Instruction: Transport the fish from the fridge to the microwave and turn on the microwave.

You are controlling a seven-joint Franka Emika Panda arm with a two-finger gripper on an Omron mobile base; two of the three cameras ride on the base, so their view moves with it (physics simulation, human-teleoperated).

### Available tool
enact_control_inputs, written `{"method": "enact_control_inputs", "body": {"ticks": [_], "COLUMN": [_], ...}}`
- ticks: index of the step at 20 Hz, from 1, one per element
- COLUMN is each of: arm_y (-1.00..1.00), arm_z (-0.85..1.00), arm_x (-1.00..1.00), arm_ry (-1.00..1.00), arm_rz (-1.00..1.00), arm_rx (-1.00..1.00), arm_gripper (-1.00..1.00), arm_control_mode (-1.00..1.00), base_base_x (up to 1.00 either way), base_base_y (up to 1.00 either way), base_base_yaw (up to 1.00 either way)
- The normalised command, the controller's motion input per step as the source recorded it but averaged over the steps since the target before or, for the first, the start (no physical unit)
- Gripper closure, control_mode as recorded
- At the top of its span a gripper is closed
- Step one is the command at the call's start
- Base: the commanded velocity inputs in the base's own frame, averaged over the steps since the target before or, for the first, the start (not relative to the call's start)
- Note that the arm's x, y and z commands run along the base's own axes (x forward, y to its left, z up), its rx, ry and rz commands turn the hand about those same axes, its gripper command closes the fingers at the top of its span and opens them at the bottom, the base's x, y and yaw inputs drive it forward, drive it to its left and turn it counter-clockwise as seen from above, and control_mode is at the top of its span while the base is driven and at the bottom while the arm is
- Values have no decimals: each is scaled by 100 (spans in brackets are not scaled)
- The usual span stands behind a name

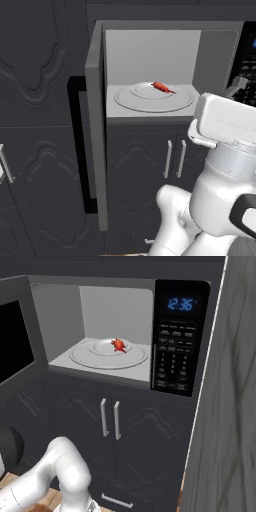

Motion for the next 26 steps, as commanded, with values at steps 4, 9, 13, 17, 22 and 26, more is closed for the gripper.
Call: {"method": "enact_control_inputs", "body": {"ticks": [4,9,13,17,22,26], "arm_y": [53,58,82,77,87,100], "arm_z": [0,0,0,0,0,-2], "arm_x": [-71,-38,-55,-97,-100,-100], "arm_ry": [-5,0,0,-4,-8,-4], "arm_rz": [0,4,12,14,13,13], "arm_rx": [35,53,59,59,57,53], "arm_gripper": [-100,-100,-100,-100,-100,-100], "arm_control_mode": [-100,-100,-100,-100,-100,-100], "base_base_x": [0,0,0,0,0,0], "base_base_y": [0,0,0,0,0,0], "base_base_yaw": [0,0,0,0,0,0]}}
